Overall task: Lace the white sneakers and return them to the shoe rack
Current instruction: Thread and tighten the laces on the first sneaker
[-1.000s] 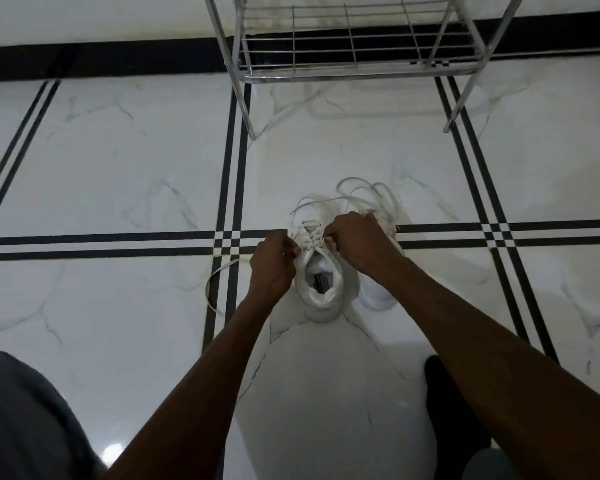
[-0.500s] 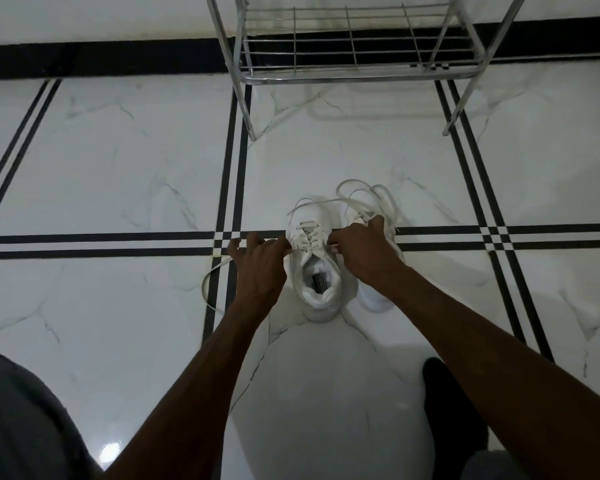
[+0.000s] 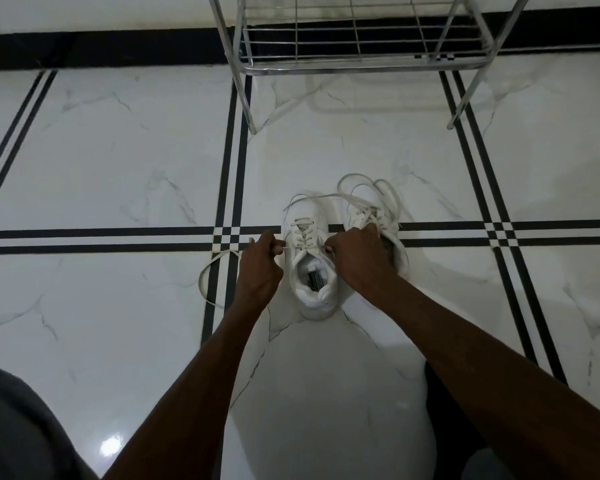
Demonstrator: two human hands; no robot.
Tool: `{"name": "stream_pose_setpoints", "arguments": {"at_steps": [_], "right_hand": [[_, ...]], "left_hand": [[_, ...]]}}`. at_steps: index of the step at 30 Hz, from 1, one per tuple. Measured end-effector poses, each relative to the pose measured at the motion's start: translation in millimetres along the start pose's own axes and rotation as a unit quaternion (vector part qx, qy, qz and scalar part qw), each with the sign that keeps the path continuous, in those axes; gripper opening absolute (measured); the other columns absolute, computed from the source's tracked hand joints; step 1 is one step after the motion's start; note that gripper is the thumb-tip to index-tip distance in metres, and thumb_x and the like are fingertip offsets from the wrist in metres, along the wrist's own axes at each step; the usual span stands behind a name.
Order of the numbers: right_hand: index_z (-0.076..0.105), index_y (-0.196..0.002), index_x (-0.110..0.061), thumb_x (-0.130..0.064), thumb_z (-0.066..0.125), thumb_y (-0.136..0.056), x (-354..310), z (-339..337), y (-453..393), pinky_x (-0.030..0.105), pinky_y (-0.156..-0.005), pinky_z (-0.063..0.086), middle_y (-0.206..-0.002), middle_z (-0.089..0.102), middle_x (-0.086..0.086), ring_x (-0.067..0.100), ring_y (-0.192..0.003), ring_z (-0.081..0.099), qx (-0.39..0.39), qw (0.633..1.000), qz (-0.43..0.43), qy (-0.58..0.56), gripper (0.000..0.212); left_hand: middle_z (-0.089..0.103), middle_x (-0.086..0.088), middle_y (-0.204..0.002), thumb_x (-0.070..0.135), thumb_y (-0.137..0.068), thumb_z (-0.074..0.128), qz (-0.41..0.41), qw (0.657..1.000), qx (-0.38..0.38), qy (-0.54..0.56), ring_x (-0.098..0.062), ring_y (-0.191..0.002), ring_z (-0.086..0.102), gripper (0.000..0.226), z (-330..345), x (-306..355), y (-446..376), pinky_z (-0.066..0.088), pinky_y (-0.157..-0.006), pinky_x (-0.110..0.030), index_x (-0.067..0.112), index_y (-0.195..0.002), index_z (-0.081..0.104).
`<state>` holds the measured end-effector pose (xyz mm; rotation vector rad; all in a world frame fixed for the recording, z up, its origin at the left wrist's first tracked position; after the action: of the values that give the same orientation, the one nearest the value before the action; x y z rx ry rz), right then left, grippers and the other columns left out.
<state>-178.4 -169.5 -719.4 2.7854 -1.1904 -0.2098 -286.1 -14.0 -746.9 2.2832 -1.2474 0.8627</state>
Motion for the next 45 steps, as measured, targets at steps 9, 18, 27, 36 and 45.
{"name": "stream_pose_setpoints", "arguments": {"at_steps": [9, 18, 27, 36, 45], "right_hand": [[0.063, -0.088, -0.015, -0.023, 0.047, -0.099, 27.8, -26.1, -21.3, 0.036, -0.081, 0.051, -0.105, 0.074, 0.010, 0.024, -0.095, 0.068, -0.104, 0.943, 0.013, -0.316, 0.021], [0.065, -0.101, -0.020, -0.034, 0.046, -0.103, 8.2, -28.6, -43.1, 0.030, -0.063, 0.040, -0.090, 0.071, 0.003, 0.017, -0.078, 0.066, -0.092, 0.671, 0.118, -0.726, 0.024], [0.059, -0.122, -0.012, -0.004, 0.057, -0.096, 8.1, -16.3, -38.1, 0.016, -0.052, 0.046, -0.089, 0.076, 0.004, 0.004, -0.066, 0.067, -0.057, 0.759, 0.131, -0.635, 0.027], [0.078, -0.096, -0.006, -0.012, 0.073, -0.087, 4.8, -13.9, -44.9, 0.023, -0.068, 0.053, -0.083, 0.073, 0.012, 0.011, -0.069, 0.065, -0.083, 0.735, 0.098, -0.666, 0.012], [0.074, -0.106, -0.001, -0.016, 0.071, -0.090, 0.5, -14.0, -44.0, 0.022, -0.069, 0.054, -0.091, 0.072, 0.012, 0.021, -0.083, 0.067, -0.089, 0.655, 0.150, -0.735, 0.022]], "left_hand": [[0.075, 0.002, -0.103, 0.029, -0.109, 0.044, -0.064, 0.972, -0.125, 0.187, 0.015, -0.082, 0.067, 0.037, -34.9, 4.9, -21.4, 0.043, -0.069, -0.001, 0.002, -0.109, 0.069], [0.060, -0.009, -0.085, 0.036, -0.108, 0.045, -0.093, 0.910, -0.063, 0.398, -0.020, -0.080, 0.061, 0.033, -23.0, 35.3, -36.8, 0.051, -0.085, -0.038, 0.008, -0.096, 0.058], [0.063, 0.010, -0.086, 0.014, -0.110, 0.040, 0.004, 0.960, -0.094, 0.264, 0.010, -0.070, 0.064, 0.027, -17.9, 39.0, -29.5, 0.049, -0.063, -0.009, 0.010, -0.131, 0.057], [0.070, 0.005, -0.080, 0.016, -0.107, 0.048, 0.088, 0.976, -0.112, 0.166, 0.001, -0.066, 0.064, 0.024, -13.5, 34.9, -41.5, 0.050, -0.062, -0.018, 0.018, -0.130, 0.055], [0.079, -0.016, -0.094, 0.014, -0.098, 0.066, -0.067, 0.935, -0.140, 0.318, -0.016, -0.077, 0.071, 0.043, -18.2, 25.8, -42.8, 0.057, -0.074, -0.034, 0.008, -0.128, 0.036]]}}
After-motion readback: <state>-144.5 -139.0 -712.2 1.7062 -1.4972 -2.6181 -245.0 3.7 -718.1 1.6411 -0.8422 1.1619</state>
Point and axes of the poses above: each hand's wrist, its own y-axis away from the middle knuckle, its own z-axis out of the palm, x = y × z, the point moved 1 cm from there along -y, towards the middle knuckle
